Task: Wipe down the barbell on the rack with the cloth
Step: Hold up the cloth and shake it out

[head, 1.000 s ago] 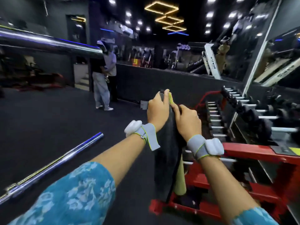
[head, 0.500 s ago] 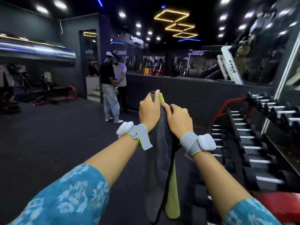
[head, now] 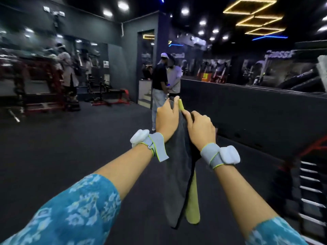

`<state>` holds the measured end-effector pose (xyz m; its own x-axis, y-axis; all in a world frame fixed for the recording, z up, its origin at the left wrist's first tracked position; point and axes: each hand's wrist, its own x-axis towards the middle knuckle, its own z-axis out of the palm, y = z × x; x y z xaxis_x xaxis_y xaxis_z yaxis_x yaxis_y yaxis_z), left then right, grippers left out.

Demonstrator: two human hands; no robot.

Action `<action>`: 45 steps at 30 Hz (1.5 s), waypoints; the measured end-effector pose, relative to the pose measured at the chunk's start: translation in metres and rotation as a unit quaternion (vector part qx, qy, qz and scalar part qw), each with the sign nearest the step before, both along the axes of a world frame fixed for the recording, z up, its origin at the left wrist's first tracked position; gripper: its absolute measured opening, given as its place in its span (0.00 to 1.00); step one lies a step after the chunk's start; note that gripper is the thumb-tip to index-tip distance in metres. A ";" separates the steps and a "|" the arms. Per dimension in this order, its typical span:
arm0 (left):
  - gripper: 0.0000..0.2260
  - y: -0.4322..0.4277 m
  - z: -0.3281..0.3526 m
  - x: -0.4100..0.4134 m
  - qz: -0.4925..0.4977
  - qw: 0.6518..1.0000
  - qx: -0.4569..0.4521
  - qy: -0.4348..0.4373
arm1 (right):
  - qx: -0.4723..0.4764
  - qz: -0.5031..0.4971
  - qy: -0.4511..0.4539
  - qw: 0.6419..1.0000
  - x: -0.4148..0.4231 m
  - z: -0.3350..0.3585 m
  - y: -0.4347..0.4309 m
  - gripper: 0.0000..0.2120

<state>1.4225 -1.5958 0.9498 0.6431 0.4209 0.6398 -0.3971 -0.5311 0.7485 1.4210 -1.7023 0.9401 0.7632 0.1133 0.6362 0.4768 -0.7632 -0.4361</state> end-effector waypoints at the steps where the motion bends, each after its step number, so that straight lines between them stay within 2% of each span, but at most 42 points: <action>1: 0.18 0.010 -0.002 0.017 0.017 1.000 0.001 0.001 | 0.004 0.021 -0.002 1.000 0.021 -0.001 0.010 0.23; 4: 0.18 0.055 0.004 0.088 0.069 0.997 -0.018 -0.006 | 0.010 0.086 0.015 0.996 0.100 0.007 0.054 0.23; 6: 0.19 0.082 0.012 0.118 0.113 0.993 -0.018 -0.012 | 0.015 0.128 -0.005 0.992 0.141 0.013 0.084 0.23; 13: 0.16 0.177 0.013 0.163 0.234 0.972 -0.016 -0.024 | -0.010 0.225 -0.011 0.974 0.213 0.016 0.188 0.22; 19: 0.18 0.320 -0.005 0.184 0.341 0.940 -0.004 -0.013 | 0.001 0.357 0.006 0.934 0.252 -0.002 0.340 0.20; 20: 0.18 0.329 -0.005 0.183 0.341 0.940 0.002 -0.002 | -0.002 0.358 0.013 0.934 0.253 -0.003 0.349 0.20; 24: 0.18 0.454 -0.007 0.190 0.408 0.913 0.014 -0.005 | 0.008 0.432 0.032 0.901 0.269 -0.005 0.483 0.19; 25: 0.18 0.464 -0.010 0.187 0.404 0.915 0.007 -0.005 | -0.002 0.436 0.043 0.899 0.267 -0.005 0.489 0.19; 31: 0.20 0.621 0.006 0.173 0.473 0.881 -0.012 -0.006 | 0.024 0.523 0.045 0.851 0.265 0.006 0.666 0.22; 33: 0.20 0.675 -0.003 0.162 0.510 0.860 -0.005 -0.010 | 0.006 0.545 0.046 0.837 0.259 0.001 0.724 0.22; 37: 0.18 0.747 -0.014 0.139 0.545 0.838 -0.012 0.003 | -0.012 0.585 0.043 0.810 0.243 -0.009 0.807 0.22; 42: 0.17 0.891 -0.021 0.104 0.618 0.786 -0.014 0.003 | -0.017 0.625 0.016 0.780 0.212 -0.020 0.970 0.23; 45: 0.17 0.955 -0.013 0.086 0.638 0.770 -0.019 0.000 | -0.011 0.646 0.007 0.764 0.196 -0.013 1.043 0.23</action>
<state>1.5081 -0.6412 0.9365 -0.3085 0.7286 0.6116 0.4300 -0.4667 0.7729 1.6169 -0.6592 0.9268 0.0133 0.7871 0.6167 0.8334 0.3321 -0.4418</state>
